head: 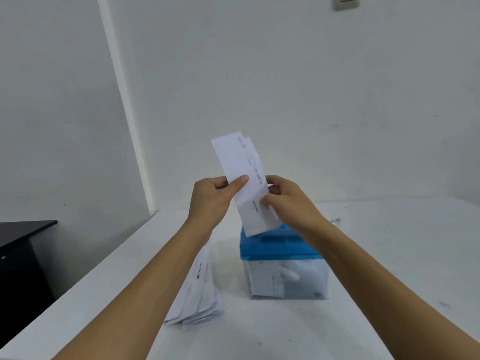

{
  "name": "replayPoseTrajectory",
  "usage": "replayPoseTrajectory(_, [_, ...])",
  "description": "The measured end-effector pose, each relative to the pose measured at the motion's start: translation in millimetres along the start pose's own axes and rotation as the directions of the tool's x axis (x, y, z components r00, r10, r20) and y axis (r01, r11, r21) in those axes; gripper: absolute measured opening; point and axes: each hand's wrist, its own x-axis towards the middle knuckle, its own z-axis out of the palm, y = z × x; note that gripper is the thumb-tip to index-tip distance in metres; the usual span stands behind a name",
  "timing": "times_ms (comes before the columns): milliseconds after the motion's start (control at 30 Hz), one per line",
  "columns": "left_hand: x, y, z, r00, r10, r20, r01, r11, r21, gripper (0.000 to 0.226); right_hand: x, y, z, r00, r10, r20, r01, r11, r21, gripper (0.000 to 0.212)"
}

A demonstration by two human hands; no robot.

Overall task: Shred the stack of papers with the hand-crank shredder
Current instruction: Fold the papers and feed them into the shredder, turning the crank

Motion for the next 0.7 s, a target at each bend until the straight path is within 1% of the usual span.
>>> replayPoseTrajectory(100, [11, 4, 24, 0.999, -0.01, 0.039, 0.013, 0.997, -0.075, 0.009, 0, 13, -26, 0.999, 0.019, -0.037, -0.022, 0.995, -0.097, 0.026])
replayPoseTrajectory(167, [15, 5, 41, 0.995, -0.017, 0.101, 0.026, 0.996, -0.084, 0.013, -2, 20, -41, 0.996, 0.03, -0.079, -0.038, 0.994, -0.1, 0.021])
replayPoseTrajectory(233, [16, 3, 57, 0.979, -0.042, 0.2, 0.055, 0.997, -0.061, 0.022, -3, 27, -52, 0.989, 0.045, -0.138, -0.057, 0.995, -0.083, 0.02])
replayPoseTrajectory(300, [15, -4, 67, 0.939, -0.08, 0.334, 0.067, 0.996, 0.05, 0.033, -3, 34, -56, 0.979, 0.051, -0.199, -0.064, 0.996, -0.06, 0.023])
replayPoseTrajectory(367, [14, -15, 73, 0.902, -0.108, 0.418, 0.009, 0.973, 0.232, 0.04, -1, 43, -57, 0.969, 0.04, -0.244, -0.057, 0.997, -0.061, 0.021])
replayPoseTrajectory(433, [13, -26, 74, 0.899, -0.117, 0.421, -0.03, 0.945, 0.326, 0.038, 1, 53, -56, 0.964, 0.046, -0.261, -0.067, 0.995, -0.07, 0.018])
replayPoseTrajectory(533, [13, -36, 72, 0.916, -0.102, 0.389, -0.041, 0.938, 0.344, 0.024, 2, 67, -53, 0.967, 0.048, -0.251, -0.082, 0.989, -0.127, 0.021])
replayPoseTrajectory(600, [14, -37, 71, 0.907, -0.101, 0.409, -0.064, 0.927, 0.37, 0.014, 2, 76, -52, 0.967, 0.037, -0.252, -0.084, 0.98, -0.179, 0.021])
replayPoseTrajectory(700, [14, -40, 65, 0.888, -0.1, 0.45, -0.103, 0.908, 0.406, 0.01, 2, 84, -52, 0.967, 0.035, -0.252, -0.1, 0.964, -0.248, 0.019])
